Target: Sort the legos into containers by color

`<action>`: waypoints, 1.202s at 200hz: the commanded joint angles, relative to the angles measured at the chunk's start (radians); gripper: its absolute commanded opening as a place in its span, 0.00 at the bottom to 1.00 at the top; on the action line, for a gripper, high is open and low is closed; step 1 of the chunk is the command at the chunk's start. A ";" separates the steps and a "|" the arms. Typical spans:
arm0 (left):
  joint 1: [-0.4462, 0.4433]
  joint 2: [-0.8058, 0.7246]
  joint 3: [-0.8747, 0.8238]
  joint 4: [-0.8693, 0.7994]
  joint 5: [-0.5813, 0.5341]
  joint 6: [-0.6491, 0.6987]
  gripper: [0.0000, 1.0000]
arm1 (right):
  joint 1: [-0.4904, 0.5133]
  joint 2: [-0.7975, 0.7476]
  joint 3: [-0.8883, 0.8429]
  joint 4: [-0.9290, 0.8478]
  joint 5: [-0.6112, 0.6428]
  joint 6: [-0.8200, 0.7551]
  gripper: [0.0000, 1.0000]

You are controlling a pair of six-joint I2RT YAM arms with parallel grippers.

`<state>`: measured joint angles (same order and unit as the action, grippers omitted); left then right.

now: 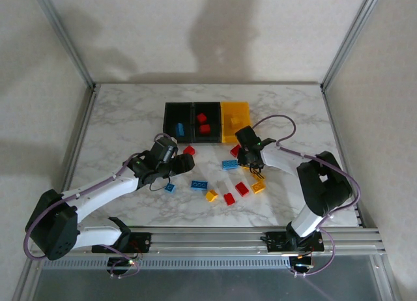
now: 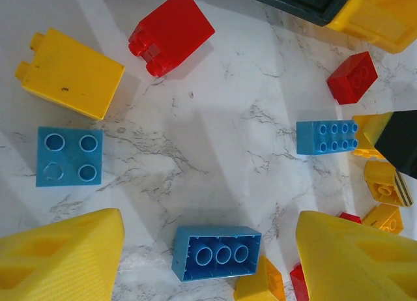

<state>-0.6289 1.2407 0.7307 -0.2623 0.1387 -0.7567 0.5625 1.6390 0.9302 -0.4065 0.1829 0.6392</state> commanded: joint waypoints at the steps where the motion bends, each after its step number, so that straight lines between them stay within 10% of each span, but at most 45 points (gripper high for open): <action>1: -0.009 0.000 -0.002 0.014 -0.014 -0.011 0.70 | -0.005 -0.085 0.022 -0.063 0.020 -0.004 0.24; 51: -0.010 0.039 0.032 0.044 -0.007 -0.009 0.70 | -0.007 -0.147 0.178 -0.135 0.039 -0.049 0.25; 145: -0.023 0.035 0.101 0.063 -0.007 -0.016 0.70 | -0.068 0.271 0.640 -0.119 -0.015 -0.127 0.25; 240: -0.026 0.030 0.065 0.067 -0.017 -0.025 0.70 | -0.096 0.429 0.693 -0.088 -0.091 -0.104 0.31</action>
<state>-0.6449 1.2888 0.8093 -0.2001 0.1368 -0.7715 0.4732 2.0502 1.6062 -0.5087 0.1173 0.5316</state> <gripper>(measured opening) 0.696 0.312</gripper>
